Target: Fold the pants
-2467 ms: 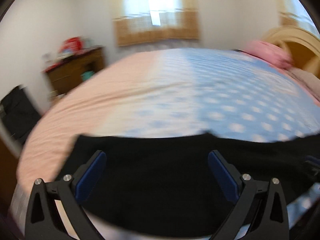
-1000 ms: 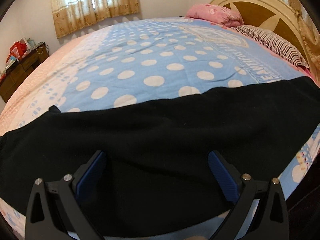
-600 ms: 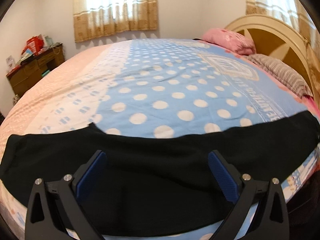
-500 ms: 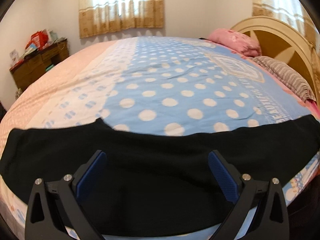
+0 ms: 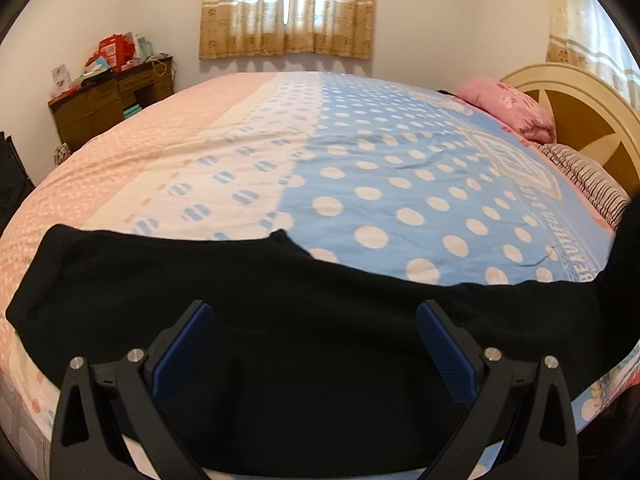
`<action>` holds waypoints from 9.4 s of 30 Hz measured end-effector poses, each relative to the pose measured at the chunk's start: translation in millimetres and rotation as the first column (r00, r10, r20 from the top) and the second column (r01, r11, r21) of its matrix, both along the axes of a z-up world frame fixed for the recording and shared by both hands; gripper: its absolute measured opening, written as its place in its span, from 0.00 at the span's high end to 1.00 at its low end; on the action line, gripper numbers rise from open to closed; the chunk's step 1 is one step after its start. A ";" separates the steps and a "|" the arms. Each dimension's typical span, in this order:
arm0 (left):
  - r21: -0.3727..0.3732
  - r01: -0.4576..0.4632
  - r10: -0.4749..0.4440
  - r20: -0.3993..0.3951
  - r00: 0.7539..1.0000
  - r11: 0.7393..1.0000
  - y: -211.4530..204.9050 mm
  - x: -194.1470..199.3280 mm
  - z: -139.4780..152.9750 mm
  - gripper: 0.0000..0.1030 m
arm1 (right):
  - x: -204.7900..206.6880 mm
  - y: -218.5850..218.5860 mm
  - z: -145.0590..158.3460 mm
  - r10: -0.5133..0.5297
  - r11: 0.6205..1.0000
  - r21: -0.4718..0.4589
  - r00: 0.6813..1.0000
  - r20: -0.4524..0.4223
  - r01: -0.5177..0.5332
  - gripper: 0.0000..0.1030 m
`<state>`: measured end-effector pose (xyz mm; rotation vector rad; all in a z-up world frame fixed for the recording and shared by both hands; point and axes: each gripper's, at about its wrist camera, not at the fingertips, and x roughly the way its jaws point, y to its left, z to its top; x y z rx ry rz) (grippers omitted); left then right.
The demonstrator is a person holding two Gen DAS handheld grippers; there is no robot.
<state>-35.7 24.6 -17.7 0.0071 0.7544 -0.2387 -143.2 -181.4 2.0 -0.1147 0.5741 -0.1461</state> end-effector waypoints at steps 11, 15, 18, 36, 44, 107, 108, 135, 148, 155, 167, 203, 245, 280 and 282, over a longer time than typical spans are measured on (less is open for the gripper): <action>0.004 -0.033 0.033 -0.018 0.999 0.999 20.0 3.1 -5.3 0.00 | 14.3 84.1 -94.9 0.100 0.948 -0.280 0.978 -0.185 -0.149 0.77; -0.004 -0.024 0.024 -0.037 0.999 1.000 17.4 4.2 -9.1 0.00 | 0.4 82.8 -89.8 0.145 0.933 -0.296 0.966 -0.214 -0.205 0.72; 0.010 0.009 -0.009 -0.031 0.999 1.000 10.3 0.8 -9.4 0.00 | -9.1 67.0 -72.3 0.203 0.961 -0.148 0.957 -0.206 -0.236 0.51; 0.051 0.054 -0.054 -0.013 0.998 0.997 -2.5 -3.3 -7.7 0.00 | 8.7 30.5 -66.2 0.190 0.971 0.165 0.978 -0.085 -0.174 0.78; 0.042 0.064 -0.062 -0.043 0.997 0.997 -9.5 -0.9 -13.8 0.00 | 3.7 -75.9 -77.3 0.069 0.692 0.722 0.996 -0.048 -0.013 0.87; 0.180 0.125 -0.120 -0.039 0.992 0.976 14.5 -19.0 -21.5 0.00 | 42.8 5.1 -71.7 0.370 0.846 0.462 0.917 -0.146 -0.267 0.84; 0.174 0.123 -0.119 -0.039 0.992 0.977 14.2 -17.7 -20.9 0.00 | 43.1 4.7 -65.0 0.373 0.838 0.468 0.920 -0.119 -0.279 0.84; 0.090 0.154 -0.152 -0.030 0.988 0.984 -85.2 13.7 -30.8 0.00 | 59.7 -130.4 -74.4 -0.154 0.904 0.389 0.983 -0.095 0.179 0.83; 0.120 0.147 -0.145 -0.031 0.989 0.982 -82.8 6.5 -18.8 0.00 | 20.8 -43.3 -57.3 -0.041 0.944 0.324 0.998 -0.053 0.056 0.83; 0.089 0.151 -0.143 -0.088 0.986 0.985 -71.9 7.3 -26.6 0.00 | 20.7 -64.8 -91.5 -0.076 0.835 0.540 0.994 -0.077 0.106 0.83; 0.083 0.066 -0.061 -0.070 0.996 0.994 -16.5 6.3 -17.9 0.00 | 21.3 -62.1 -91.1 -0.089 0.829 0.547 0.993 -0.081 0.119 0.83; 0.092 -0.415 0.394 0.180 0.901 0.905 118.0 24.5 34.4 0.68 | 3.9 -85.1 -63.5 -0.176 0.781 0.596 0.982 -0.074 0.185 0.82; 0.307 0.588 -0.652 0.181 0.736 0.749 -171.6 -130.4 25.4 0.10 | -89.2 -165.8 -24.3 -0.460 0.774 0.497 0.888 0.014 0.393 0.82; 0.115 0.096 -0.109 0.109 0.988 0.989 -62.9 -9.5 31.9 0.09 | -46.2 -113.6 -17.2 -0.147 0.902 0.412 0.989 0.017 0.128 0.71; 0.133 0.122 -0.137 0.107 0.985 0.984 -79.7 -1.7 25.7 0.09 | -28.1 -100.7 -23.6 -0.122 0.925 0.362 0.992 0.003 0.113 0.71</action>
